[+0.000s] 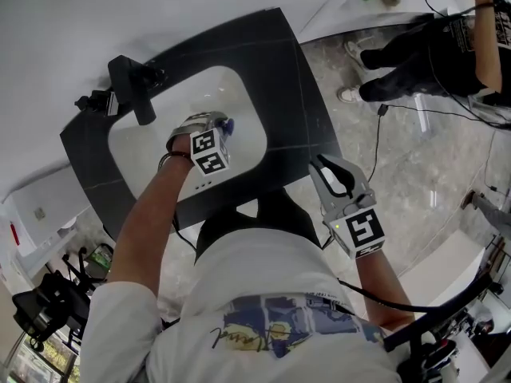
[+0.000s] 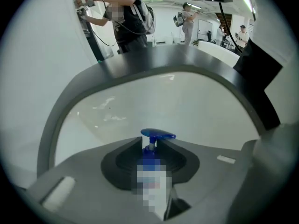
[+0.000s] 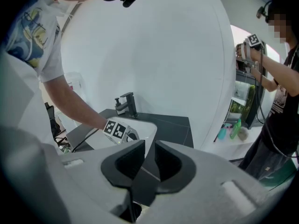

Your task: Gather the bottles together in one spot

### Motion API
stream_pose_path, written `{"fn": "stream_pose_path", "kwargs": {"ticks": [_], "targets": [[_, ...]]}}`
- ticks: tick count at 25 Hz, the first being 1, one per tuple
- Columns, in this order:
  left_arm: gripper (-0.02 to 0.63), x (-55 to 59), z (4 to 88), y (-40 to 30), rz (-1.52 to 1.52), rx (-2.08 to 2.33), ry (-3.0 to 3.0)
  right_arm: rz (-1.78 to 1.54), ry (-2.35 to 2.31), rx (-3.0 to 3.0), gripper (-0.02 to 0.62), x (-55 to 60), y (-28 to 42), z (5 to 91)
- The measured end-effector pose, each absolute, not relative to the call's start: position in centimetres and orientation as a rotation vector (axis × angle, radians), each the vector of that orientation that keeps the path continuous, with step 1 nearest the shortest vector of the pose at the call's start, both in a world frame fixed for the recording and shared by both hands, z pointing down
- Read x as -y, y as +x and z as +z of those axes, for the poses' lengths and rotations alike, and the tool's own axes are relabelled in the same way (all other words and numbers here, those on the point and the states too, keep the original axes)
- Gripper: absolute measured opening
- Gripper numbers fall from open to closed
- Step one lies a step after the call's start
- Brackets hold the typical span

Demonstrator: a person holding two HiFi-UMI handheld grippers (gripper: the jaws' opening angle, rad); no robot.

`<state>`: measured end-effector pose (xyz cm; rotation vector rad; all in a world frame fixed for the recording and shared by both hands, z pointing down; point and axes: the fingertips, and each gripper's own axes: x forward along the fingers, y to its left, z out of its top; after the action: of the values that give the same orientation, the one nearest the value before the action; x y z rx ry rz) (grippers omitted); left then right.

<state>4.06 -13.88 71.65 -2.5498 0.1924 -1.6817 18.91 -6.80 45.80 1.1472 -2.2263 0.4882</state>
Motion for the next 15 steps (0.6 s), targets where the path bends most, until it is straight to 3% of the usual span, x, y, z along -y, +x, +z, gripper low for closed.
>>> {"fn": "stream_pose_path", "kwargs": {"ticks": [15], "targets": [[0.075, 14.4, 63.4, -0.1, -1.258, -0.836, -2.979, 0.367, 1.037, 2.332, 0.064, 8.0, 14.0, 43.6]]}}
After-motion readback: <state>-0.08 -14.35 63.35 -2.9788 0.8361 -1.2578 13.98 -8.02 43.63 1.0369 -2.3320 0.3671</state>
